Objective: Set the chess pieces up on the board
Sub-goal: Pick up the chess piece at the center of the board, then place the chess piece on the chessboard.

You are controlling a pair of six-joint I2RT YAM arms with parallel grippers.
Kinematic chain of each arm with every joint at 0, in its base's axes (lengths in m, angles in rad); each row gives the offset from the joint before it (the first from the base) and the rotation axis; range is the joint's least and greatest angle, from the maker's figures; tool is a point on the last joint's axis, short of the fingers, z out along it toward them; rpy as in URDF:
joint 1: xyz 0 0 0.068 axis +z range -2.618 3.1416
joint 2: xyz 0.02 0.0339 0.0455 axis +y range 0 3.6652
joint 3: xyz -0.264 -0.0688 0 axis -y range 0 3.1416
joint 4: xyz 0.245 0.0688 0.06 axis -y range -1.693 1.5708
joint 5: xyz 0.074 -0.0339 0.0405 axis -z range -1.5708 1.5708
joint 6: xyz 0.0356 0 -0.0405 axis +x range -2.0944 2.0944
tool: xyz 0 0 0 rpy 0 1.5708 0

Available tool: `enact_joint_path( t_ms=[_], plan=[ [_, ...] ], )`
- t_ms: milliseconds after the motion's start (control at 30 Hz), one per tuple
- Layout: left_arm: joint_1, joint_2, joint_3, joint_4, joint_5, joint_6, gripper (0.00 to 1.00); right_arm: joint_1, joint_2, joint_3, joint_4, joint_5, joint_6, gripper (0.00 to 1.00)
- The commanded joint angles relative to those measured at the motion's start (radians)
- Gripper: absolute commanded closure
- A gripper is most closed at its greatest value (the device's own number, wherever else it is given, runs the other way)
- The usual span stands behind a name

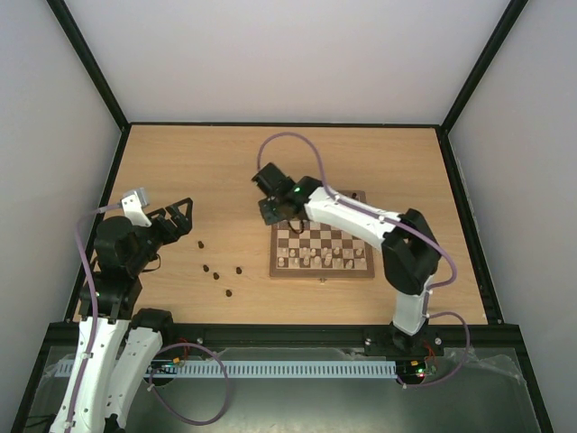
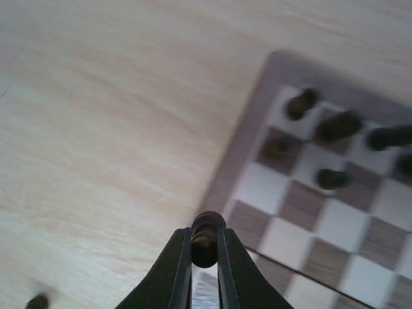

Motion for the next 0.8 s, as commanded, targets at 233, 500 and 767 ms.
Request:
enact_joint_path(
  t_ms=[233,500,767],
  plan=[
    [0.004,0.006,0.006,0.006,0.005,0.001,0.01,-0.199,-0.122,-0.114,-0.057,0.024,-0.025,0.9],
    [0.004,0.018,0.011,0.013,0.006,0.001,0.01,-0.231,-0.072,-0.12,-0.038,0.01,-0.031,0.9],
    [0.004,0.023,0.013,0.017,0.007,0.001,0.0,-0.242,0.004,-0.109,-0.012,-0.004,-0.03,0.91]
  ],
)
